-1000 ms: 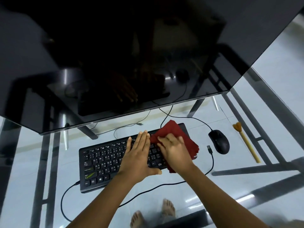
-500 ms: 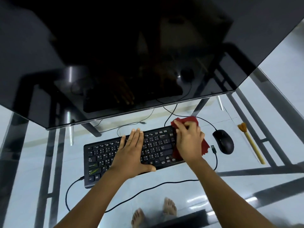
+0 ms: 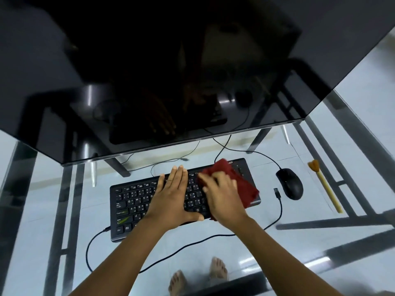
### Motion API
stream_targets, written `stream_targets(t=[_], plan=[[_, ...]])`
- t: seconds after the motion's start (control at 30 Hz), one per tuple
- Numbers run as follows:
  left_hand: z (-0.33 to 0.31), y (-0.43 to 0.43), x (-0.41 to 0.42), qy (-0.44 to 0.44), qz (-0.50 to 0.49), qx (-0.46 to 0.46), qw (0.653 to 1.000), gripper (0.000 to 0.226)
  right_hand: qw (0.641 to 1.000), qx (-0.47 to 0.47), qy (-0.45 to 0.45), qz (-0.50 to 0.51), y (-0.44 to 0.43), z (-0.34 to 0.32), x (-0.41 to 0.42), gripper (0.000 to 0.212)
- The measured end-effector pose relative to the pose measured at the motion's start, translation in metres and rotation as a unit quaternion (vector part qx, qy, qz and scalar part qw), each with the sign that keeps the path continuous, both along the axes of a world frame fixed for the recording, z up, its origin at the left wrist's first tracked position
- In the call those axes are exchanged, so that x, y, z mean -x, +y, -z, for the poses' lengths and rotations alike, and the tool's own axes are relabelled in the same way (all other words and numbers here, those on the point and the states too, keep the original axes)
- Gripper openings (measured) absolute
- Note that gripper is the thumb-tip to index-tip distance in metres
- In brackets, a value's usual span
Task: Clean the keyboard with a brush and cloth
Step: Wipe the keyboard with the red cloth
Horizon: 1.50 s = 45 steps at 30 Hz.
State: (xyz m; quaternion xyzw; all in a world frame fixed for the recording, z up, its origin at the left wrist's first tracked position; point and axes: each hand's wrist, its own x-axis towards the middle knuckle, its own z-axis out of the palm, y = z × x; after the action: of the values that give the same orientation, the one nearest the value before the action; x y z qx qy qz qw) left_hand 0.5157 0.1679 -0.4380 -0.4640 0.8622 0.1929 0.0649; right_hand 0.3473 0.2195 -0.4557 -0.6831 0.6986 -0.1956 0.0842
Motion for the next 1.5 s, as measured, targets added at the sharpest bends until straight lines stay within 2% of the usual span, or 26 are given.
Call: stream_targets(t=[0.03,0.07,0.17,0.2,0.27,0.37,0.4,0.43,0.5,0.57,0.63,0.73,0.77,0.83,0.9,0.93,1.0,1.07,1.1,1.17,1.2,1.27,1.3,1.33,1.43,1.5], plan=[[0.0,0.0,-0.001,0.001,0.003,-0.001,1.0,0.134,1.0,-0.009,-0.002,-0.029,0.001,0.0,0.003,0.045],[-0.001,0.0,-0.002,0.002,0.009,-0.003,1.0,0.133,1.0,-0.019,-0.01,-0.009,-0.002,-0.002,0.011,0.047],[-0.002,-0.003,-0.007,0.008,0.024,-0.008,1.0,0.133,0.985,-0.004,-0.048,0.167,-0.016,0.001,0.033,0.038],[-0.002,-0.004,-0.007,0.01,0.026,-0.009,1.0,0.133,0.981,-0.001,-0.045,0.189,-0.017,0.001,0.028,0.035],[-0.002,-0.004,-0.007,0.01,0.028,-0.01,0.999,0.133,0.991,-0.001,-0.038,0.126,-0.011,0.003,0.005,0.034],[-0.001,-0.003,-0.009,0.011,0.032,-0.007,0.999,0.132,0.998,0.009,0.006,-0.062,0.001,0.001,0.002,0.035],[-0.001,-0.003,-0.01,0.014,0.033,-0.005,0.999,0.132,0.997,0.013,0.018,-0.072,-0.005,0.0,0.015,0.036],[0.0,-0.003,-0.011,0.016,0.034,-0.002,0.999,0.132,0.999,0.018,0.019,-0.038,-0.014,0.001,0.029,0.036],[0.0,-0.003,-0.012,0.017,0.034,0.002,0.999,0.131,0.994,0.036,-0.014,0.104,-0.029,-0.001,0.051,0.029],[0.001,-0.002,-0.011,0.016,0.032,0.002,0.999,0.131,0.98,0.04,-0.036,0.193,-0.033,0.001,0.038,0.028],[0.001,-0.002,-0.012,0.017,0.033,0.001,0.999,0.132,0.99,0.038,-0.018,0.137,-0.022,0.004,0.0,0.036],[0.001,-0.002,-0.013,0.017,0.034,0.002,0.999,0.132,0.997,0.018,-0.008,-0.073,-0.003,0.002,-0.011,0.039],[0.001,-0.002,-0.013,0.015,0.035,0.001,0.999,0.132,0.997,0.004,-0.018,-0.075,-0.006,-0.003,0.002,0.036],[0.001,-0.002,-0.013,0.012,0.033,0.002,0.999,0.131,0.999,0.002,-0.033,0.043,-0.016,-0.008,0.033,0.031],[0.001,-0.001,-0.012,0.011,0.032,0.002,0.999,0.131,0.98,0.015,-0.044,0.192,-0.019,-0.006,0.052,0.03],[0.001,-0.001,-0.012,0.011,0.031,0.001,0.999,0.131,0.977,0.018,-0.045,0.207,-0.016,-0.002,0.045,0.031],[0.002,-0.002,-0.011,0.011,0.03,0.002,0.999,0.132,0.993,0.018,-0.025,0.116,0.001,0.004,0.009,0.036],[0.002,-0.002,-0.011,0.013,0.031,0.002,0.999,0.132,0.997,0.0,0.0,-0.073,0.029,0.006,-0.021,0.045],[0.002,-0.003,-0.012,0.014,0.033,0.001,0.999,0.132,0.992,-0.026,-0.006,-0.125,0.035,0.0,-0.022,0.045],[0.002,-0.003,-0.013,0.015,0.035,0.001,0.999,0.132,0.996,-0.048,-0.024,-0.07,0.033,-0.008,-0.002,0.032],[0.003,-0.002,-0.014,0.016,0.035,0.002,0.999,0.131,0.999,-0.022,-0.036,0.031,0.029,-0.008,0.014,0.026],[0.003,-0.002,-0.014,0.02,0.036,0.002,0.999,0.131,0.978,0.031,-0.066,0.194,0.023,-0.005,0.035,0.026],[0.003,-0.002,-0.014,0.021,0.035,0.001,0.999,0.132,0.977,0.045,-0.044,0.202,0.024,-0.003,0.03,0.029],[0.003,-0.002,-0.014,0.02,0.034,0.001,0.999,0.132,0.983,0.049,-0.033,0.176,0.029,0.0,0.016,0.033],[0.003,-0.003,-0.013,0.015,0.035,0.001,0.999,0.134,0.998,-0.022,0.001,-0.058,0.054,0.003,-0.027,0.034],[0.002,-0.003,-0.013,0.015,0.036,-0.004,0.999,0.134,0.996,-0.047,0.006,-0.078,0.052,0.003,-0.006,0.038]])
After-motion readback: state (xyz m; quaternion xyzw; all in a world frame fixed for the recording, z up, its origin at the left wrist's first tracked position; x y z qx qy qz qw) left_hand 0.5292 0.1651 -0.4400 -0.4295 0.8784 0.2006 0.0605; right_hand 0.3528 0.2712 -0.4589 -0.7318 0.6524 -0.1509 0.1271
